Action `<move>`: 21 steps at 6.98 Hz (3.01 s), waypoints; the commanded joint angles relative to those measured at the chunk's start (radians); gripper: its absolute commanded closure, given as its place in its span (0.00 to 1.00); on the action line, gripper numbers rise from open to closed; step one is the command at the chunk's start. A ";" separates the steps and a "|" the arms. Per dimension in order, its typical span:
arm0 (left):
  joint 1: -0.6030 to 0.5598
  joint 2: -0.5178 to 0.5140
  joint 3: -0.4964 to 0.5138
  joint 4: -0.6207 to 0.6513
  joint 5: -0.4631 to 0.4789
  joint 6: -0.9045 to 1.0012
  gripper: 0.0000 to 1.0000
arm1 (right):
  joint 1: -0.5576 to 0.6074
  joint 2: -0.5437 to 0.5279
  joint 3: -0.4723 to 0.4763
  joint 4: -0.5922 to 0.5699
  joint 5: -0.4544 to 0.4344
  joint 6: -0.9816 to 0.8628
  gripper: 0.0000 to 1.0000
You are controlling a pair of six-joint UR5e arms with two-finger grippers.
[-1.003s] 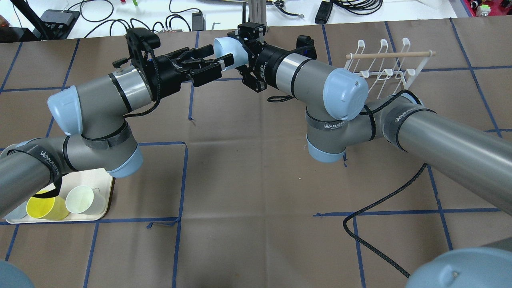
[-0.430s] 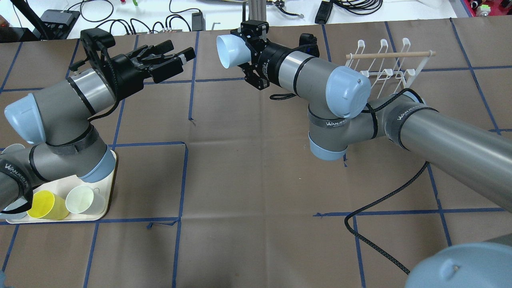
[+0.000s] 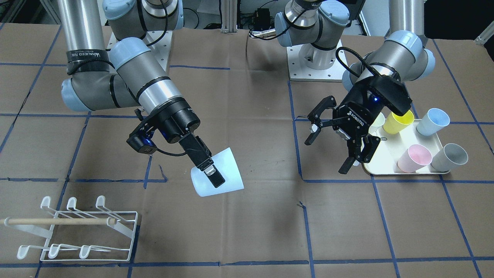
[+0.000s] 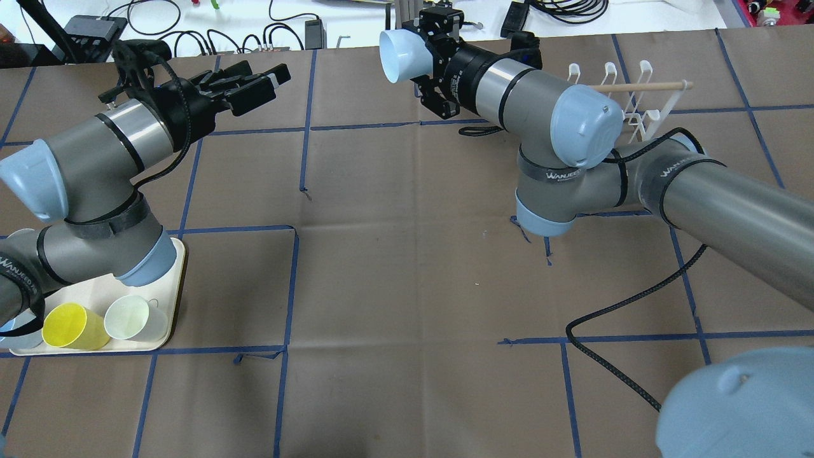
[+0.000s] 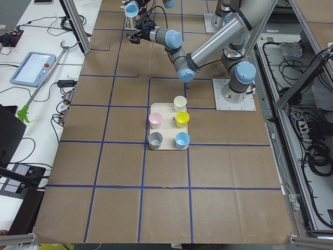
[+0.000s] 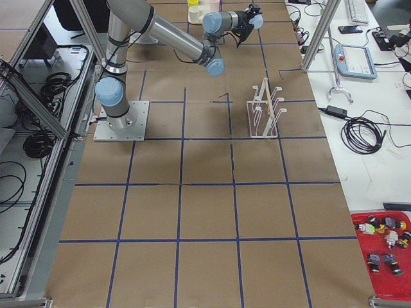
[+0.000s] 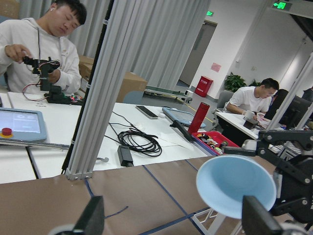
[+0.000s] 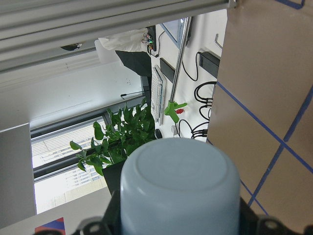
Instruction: Transfer IKEA cup to right arm and place on rack
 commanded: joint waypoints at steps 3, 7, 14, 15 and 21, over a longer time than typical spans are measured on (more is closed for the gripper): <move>-0.204 0.046 0.276 -0.708 0.605 0.006 0.02 | -0.107 0.002 -0.041 0.001 -0.121 -0.805 0.59; -0.250 0.127 0.568 -1.716 0.872 0.010 0.01 | -0.157 0.103 -0.175 0.001 -0.218 -1.367 0.59; -0.122 0.276 0.376 -1.779 0.869 0.119 0.01 | -0.313 0.180 -0.107 -0.004 -0.198 -1.666 0.59; -0.038 0.328 0.305 -1.753 0.871 0.178 0.01 | -0.315 0.183 -0.095 -0.004 -0.196 -1.671 0.59; 0.273 0.484 0.018 -1.632 0.869 0.532 0.01 | -0.313 0.192 -0.018 -0.007 -0.196 -1.671 0.55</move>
